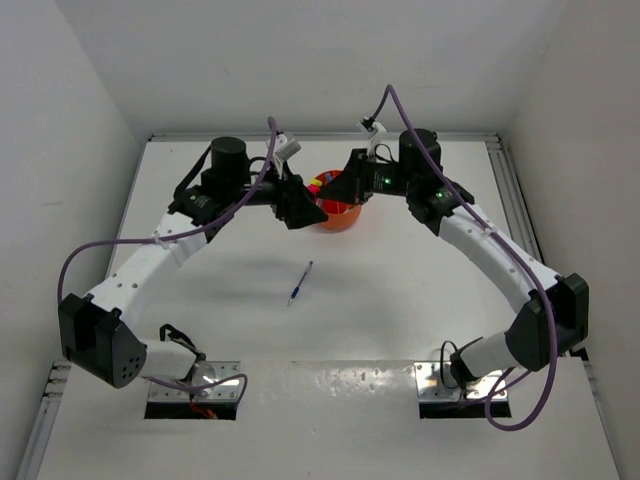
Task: Sort the stationery into containers
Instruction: Pick up the pen cap from the center of the board.
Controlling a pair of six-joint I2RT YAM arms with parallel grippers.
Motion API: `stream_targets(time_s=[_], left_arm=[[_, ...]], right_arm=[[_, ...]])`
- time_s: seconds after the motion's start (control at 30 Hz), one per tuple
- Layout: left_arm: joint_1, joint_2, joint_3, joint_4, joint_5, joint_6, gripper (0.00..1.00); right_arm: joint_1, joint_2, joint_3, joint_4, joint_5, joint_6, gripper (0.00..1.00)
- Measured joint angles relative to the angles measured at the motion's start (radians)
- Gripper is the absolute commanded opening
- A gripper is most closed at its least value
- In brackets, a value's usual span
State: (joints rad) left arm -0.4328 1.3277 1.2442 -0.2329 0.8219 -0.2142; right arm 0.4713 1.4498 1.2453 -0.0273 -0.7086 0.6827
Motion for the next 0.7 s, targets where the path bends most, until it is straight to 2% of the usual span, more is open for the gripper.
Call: stream_targets(time_s=[0.1,0.27,0.57,0.63,0.7], left_arm=[[0.017,-0.003,-0.009,0.028,0.006,-0.050,1.00],[0.085,-0.048,-0.118,0.161,0.019,-0.180,1.00],[0.104,-0.049,-0.126,0.260,0.060,-0.311,0.99],[0.098,-0.049,-0.126,0.285,0.079,-0.325,0.92],[0.091,-0.047,-0.125,0.304,0.088,-0.341,0.78]], right_arm=[[-0.011,0.000,0.000,0.021,0.000,0.015,0.00],[-0.049,0.000,-0.003,0.090,-0.004,0.087,0.00],[-0.072,0.001,-0.026,0.209,-0.040,0.226,0.00],[-0.069,0.003,-0.028,0.221,-0.048,0.240,0.00],[-0.062,0.006,-0.028,0.232,-0.057,0.248,0.00]])
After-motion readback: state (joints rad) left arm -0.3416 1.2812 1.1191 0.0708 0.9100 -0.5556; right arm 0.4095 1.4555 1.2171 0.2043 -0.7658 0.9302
